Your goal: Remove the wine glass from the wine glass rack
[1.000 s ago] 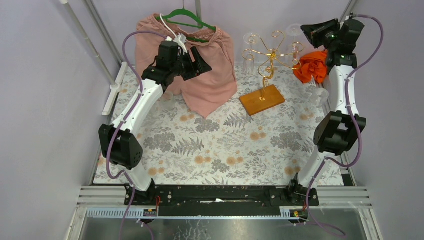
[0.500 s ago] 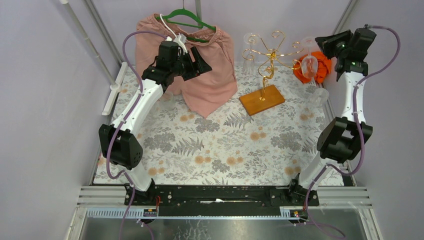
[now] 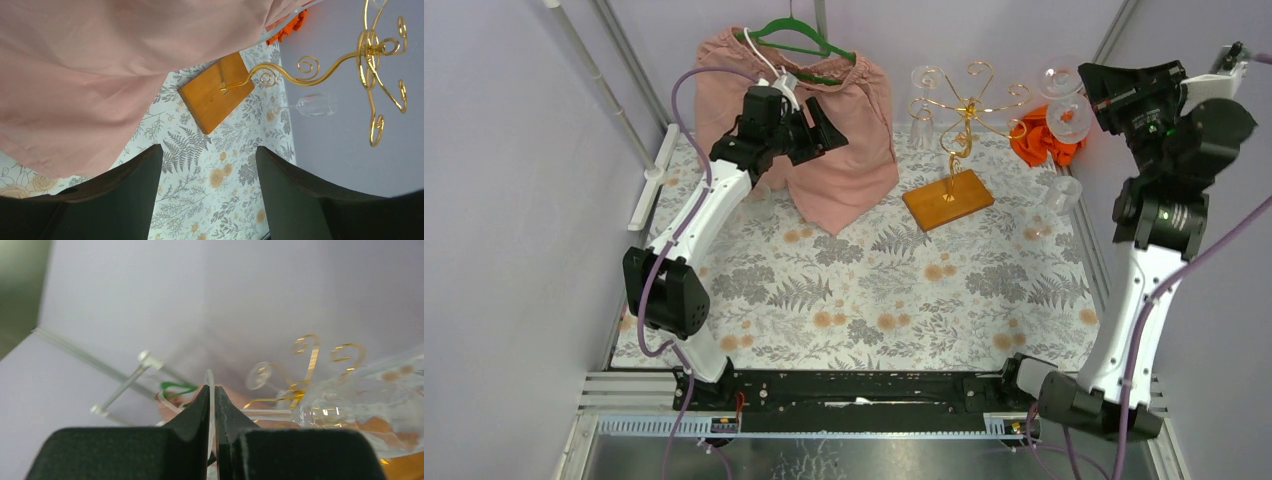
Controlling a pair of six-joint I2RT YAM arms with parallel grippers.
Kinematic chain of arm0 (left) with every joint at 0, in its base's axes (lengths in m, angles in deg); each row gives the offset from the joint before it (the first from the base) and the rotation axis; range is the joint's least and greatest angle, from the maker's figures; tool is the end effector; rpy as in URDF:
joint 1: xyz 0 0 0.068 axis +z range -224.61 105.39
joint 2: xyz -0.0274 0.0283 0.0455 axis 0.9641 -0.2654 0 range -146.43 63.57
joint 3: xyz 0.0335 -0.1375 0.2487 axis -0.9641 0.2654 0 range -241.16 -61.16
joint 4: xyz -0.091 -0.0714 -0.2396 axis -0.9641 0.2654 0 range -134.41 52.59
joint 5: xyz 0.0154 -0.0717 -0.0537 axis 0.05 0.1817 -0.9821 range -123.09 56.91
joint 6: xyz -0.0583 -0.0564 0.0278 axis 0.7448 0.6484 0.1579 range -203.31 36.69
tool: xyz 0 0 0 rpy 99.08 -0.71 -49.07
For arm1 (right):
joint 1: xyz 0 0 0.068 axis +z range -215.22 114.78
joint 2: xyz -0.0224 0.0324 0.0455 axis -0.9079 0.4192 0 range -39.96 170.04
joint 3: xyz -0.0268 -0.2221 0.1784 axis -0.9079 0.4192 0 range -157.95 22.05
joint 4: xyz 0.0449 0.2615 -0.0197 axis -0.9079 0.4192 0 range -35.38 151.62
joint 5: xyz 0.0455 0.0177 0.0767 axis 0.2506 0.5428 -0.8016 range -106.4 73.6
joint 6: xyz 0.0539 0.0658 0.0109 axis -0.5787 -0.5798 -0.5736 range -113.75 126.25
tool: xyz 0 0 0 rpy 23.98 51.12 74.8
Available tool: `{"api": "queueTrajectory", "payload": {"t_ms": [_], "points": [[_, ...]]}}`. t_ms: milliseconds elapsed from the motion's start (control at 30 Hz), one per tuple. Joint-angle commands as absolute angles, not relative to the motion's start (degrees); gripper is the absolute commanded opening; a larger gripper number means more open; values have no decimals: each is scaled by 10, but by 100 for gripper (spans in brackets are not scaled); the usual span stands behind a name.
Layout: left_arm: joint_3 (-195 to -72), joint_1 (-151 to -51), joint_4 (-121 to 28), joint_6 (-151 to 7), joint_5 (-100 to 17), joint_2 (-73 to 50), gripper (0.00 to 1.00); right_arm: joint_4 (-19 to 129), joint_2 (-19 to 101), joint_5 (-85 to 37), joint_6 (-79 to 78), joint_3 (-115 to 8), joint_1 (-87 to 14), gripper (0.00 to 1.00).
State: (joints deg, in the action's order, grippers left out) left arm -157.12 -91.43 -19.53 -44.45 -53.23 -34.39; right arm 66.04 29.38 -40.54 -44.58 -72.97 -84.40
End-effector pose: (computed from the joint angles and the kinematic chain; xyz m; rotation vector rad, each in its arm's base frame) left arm 0.4132 -0.1521 0.3744 -0.1794 2.1413 -0.9481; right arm 0.2556 -0.0561 0.5710 0.4645 1.3023 0.7419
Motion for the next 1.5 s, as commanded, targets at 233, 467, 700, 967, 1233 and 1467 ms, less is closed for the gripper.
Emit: {"api": "queueTrajectory", "payload": {"t_ms": [233, 467, 700, 967, 1233, 1467], "points": [[-1529, -917, -323, -425, -574, -279, 78, 305, 233, -657, -767, -659, -839, 0], [-1450, -906, -622, -286, -764, -256, 84, 109, 265, -686, -936, -676, -819, 0], [-1407, -905, -1165, 45, -884, -356, 84, 51, 296, -665, -959, -684, -716, 0], [-1423, -903, -1362, 172, -856, -412, 84, 38, 338, -634, -917, -679, -591, 0], [-1386, -903, -1363, 135, -851, -361, 84, -32, 369, -610, -935, -641, -570, 0], [-1373, -903, -1363, 135, -852, -353, 84, -47, 389, -597, -928, -634, -540, 0]]}}
